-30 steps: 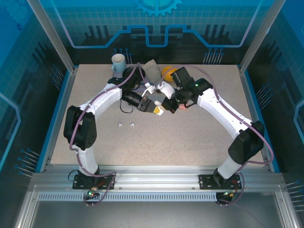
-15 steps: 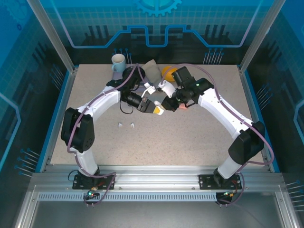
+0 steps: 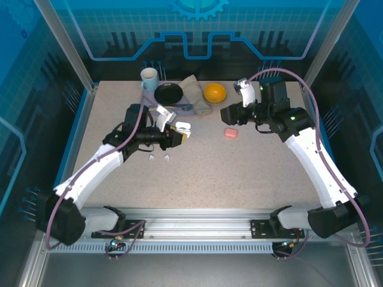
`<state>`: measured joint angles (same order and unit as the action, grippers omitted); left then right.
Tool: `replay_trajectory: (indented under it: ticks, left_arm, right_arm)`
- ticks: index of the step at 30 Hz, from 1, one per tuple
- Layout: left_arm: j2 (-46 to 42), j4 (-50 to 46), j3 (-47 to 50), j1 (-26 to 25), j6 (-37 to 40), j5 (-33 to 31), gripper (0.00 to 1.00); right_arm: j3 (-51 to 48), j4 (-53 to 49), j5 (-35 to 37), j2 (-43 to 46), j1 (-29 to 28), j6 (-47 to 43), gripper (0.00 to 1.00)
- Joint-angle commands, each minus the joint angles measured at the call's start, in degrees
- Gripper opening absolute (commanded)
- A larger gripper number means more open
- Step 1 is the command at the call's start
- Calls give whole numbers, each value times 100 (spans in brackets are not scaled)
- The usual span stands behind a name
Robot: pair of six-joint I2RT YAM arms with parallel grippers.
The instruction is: Insert wireless bluetooth earbuds into charging case
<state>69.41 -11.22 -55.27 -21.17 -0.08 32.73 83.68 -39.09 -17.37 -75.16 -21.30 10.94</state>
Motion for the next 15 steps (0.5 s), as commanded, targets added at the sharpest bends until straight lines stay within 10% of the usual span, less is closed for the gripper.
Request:
replay_trajectory:
  ticks: [1, 15]
  left_arm:
    - [-619, 1692, 649, -19, -354, -1335, 0]
    - [-2183, 4387, 2634, -19, -349, -2868, 0]
  right_arm:
    - [-547, 483, 132, -194, -113, 1120, 57]
    - [-19, 183, 2082, -2518, -1758, 2692, 57]
